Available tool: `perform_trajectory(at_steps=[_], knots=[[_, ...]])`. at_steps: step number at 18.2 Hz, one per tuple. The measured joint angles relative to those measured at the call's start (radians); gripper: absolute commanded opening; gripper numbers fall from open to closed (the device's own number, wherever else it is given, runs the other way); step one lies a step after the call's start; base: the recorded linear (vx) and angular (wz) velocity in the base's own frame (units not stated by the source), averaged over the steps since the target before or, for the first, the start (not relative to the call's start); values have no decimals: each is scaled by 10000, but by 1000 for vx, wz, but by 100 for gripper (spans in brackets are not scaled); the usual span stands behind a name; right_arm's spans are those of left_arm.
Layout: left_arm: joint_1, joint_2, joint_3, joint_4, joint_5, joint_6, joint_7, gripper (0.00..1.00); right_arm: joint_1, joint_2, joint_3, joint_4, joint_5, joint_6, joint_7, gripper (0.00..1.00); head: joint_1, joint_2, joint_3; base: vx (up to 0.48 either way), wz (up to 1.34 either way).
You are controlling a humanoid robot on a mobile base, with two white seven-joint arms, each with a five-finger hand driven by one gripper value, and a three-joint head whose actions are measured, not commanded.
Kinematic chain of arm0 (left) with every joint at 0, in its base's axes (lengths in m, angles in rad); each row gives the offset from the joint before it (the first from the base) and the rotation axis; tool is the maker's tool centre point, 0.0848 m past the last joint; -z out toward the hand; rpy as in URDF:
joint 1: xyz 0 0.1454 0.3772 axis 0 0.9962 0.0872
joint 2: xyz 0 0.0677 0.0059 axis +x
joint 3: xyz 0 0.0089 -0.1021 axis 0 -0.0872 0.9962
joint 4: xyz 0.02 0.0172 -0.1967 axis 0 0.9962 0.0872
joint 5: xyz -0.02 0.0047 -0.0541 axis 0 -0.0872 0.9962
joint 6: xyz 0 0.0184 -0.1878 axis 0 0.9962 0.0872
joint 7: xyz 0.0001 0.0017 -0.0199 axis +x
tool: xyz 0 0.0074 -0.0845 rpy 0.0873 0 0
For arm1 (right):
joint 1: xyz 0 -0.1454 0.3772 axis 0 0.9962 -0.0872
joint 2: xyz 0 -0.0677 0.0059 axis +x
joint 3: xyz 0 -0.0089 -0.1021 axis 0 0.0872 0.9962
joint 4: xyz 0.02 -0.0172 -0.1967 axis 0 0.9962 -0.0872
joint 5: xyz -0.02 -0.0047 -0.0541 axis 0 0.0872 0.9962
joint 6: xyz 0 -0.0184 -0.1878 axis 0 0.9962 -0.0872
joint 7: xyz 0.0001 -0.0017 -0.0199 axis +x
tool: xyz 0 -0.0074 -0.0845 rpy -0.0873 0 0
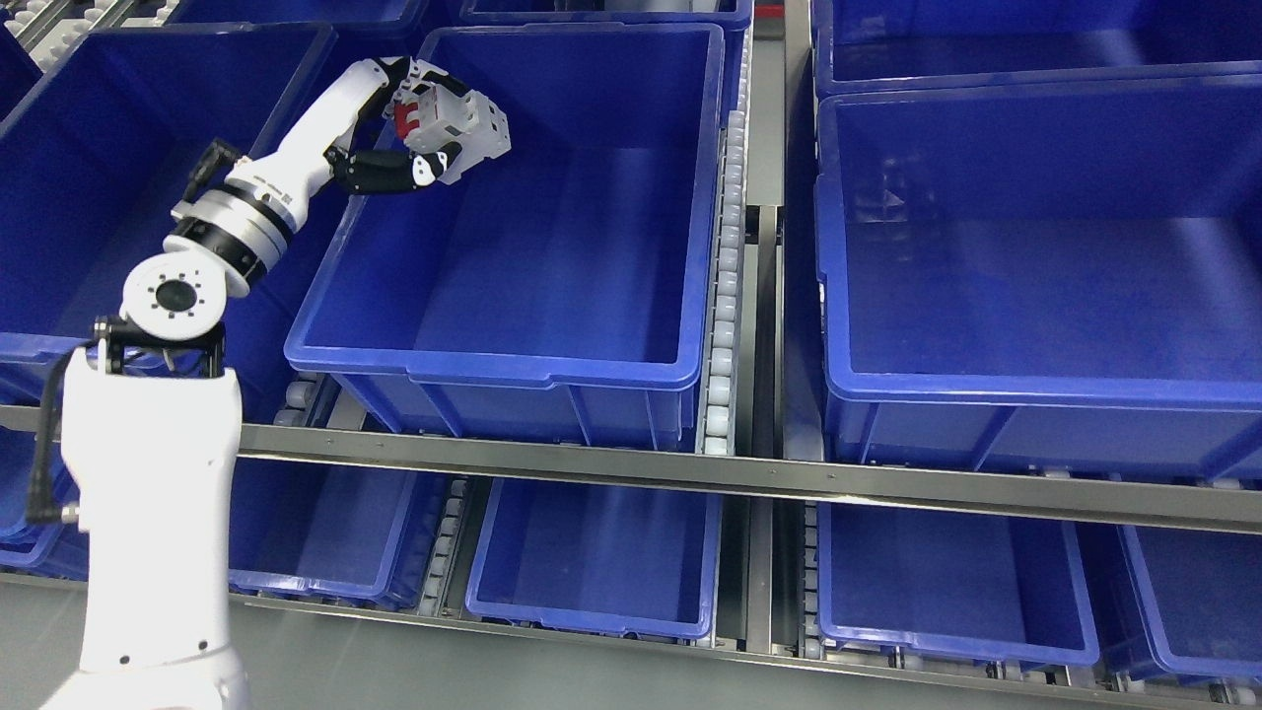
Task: Place circuit breaker on shelf
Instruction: 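Lower the left hand into the blue bin and release the breaker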
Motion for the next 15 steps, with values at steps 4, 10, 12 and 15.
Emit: perform_trajectory(at_steps=[4, 10, 12, 15], knots=[[-801, 128, -412, 1691, -592, -413, 557, 11, 1, 0, 0, 0, 1, 0, 3, 100, 0, 0, 0, 0, 0], [-1388, -3, -805, 3541, -939, -518, 1102, 13, 3, 0, 0, 0, 1, 0, 5, 100, 0, 0, 0, -9, 19], [-1497, -164, -910, 4081, -998, -534, 1161, 13, 2, 0, 0, 0, 3, 0, 6, 100, 0, 0, 0, 20, -4], [-1610, -422, -1019, 4671, -1049, -536, 1223, 13, 4, 0, 0, 0, 3, 0, 5, 100, 0, 0, 0, 16, -17]])
